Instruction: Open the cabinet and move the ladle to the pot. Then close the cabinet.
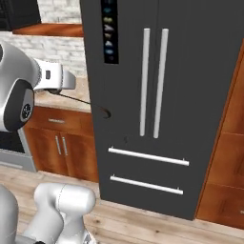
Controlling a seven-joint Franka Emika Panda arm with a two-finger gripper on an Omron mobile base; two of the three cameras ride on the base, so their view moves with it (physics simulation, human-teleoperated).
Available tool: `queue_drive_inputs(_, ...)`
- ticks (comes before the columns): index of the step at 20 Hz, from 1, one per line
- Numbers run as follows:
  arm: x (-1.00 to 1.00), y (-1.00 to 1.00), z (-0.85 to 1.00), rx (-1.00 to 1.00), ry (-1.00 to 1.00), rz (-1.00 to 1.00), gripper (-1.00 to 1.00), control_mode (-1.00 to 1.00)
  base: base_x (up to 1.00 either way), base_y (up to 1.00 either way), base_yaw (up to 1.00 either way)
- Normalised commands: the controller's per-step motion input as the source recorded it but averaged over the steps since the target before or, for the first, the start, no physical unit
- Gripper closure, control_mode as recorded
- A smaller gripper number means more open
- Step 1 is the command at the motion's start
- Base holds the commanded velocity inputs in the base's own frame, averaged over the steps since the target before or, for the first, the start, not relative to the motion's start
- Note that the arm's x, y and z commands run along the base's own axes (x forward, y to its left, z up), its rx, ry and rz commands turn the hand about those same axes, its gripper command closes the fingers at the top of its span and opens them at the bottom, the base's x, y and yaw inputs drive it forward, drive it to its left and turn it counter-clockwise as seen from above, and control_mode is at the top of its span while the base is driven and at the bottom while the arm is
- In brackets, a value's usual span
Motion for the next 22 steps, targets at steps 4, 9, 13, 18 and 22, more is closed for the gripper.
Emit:
queue_drive_inputs(4,0.0,0.0,0.0,0.0,0.0,0.0,1.0,1.0,0.49,0.96,0.0)
queue_drive_inputs(9,0.0,0.0,0.0,0.0,0.0,0.0,1.0,1.0,0.36,1.0,-0.01)
queue_drive_inputs(13,0.0,0.0,0.0,0.0,0.0,0.0,1.0,1.0,0.36,1.0,-0.02)
queue_drive_inputs(18,0.0,0.0,0.0,0.0,0.0,0.0,1.0,1.0,0.52,1.0,-0.03)
queue_drive_inputs(22,0.0,0.0,0.0,0.0,0.0,0.0,1.0,1.0,0.61,0.99,-0.04)
